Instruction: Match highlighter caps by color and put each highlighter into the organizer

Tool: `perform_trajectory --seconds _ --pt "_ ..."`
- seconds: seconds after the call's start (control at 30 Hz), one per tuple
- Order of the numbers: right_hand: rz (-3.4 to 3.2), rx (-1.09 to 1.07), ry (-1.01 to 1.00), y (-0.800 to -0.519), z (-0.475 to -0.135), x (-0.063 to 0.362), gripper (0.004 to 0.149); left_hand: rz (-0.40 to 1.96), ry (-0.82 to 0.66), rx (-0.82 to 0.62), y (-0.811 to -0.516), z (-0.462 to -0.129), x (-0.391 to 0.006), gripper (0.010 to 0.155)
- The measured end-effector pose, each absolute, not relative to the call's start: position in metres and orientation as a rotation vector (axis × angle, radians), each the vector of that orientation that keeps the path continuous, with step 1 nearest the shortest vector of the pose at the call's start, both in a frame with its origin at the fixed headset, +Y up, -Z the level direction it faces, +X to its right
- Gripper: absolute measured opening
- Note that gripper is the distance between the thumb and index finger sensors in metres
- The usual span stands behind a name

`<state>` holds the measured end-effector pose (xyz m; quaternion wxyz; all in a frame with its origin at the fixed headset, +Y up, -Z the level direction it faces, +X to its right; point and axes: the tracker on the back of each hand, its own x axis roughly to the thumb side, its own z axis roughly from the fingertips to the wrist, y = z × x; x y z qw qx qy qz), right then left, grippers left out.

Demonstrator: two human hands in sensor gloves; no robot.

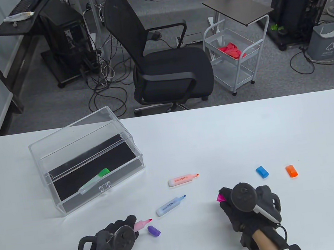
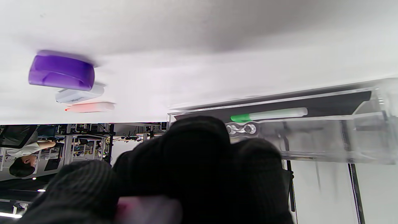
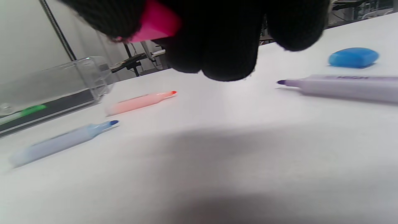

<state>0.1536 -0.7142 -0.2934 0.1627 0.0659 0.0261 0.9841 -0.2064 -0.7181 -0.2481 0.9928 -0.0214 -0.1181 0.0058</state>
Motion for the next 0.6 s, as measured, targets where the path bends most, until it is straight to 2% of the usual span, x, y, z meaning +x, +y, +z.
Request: perform_trajectory --seconds 0.23,0.6 --pt "2.751 0.373 0.054 -0.705 -0.282 0.103 0.053 0.01 -0.248 -0.05 -0.719 -0.248 -0.204 0.057" --pt "2.591 0.481 0.07 -0.707 -0.274 0.051 0.052 0.006 -0.254 -0.064 -0.72 -0.248 -0.202 0.057"
